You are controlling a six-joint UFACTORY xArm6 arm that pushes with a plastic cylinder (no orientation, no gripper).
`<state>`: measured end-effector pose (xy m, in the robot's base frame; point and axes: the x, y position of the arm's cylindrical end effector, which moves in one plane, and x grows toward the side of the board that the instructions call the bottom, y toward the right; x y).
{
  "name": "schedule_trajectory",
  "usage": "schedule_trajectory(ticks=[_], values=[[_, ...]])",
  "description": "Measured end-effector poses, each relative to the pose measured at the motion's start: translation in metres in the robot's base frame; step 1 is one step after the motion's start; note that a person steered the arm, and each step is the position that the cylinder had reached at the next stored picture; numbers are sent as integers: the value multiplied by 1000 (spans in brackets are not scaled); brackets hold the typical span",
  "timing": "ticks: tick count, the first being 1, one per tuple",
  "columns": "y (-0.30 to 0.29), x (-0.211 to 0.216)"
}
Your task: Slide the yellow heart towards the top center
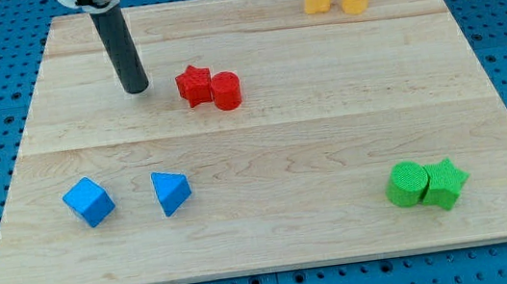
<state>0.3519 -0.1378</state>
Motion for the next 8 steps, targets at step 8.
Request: schedule_trajectory(ticks=[8], values=[[249, -18]])
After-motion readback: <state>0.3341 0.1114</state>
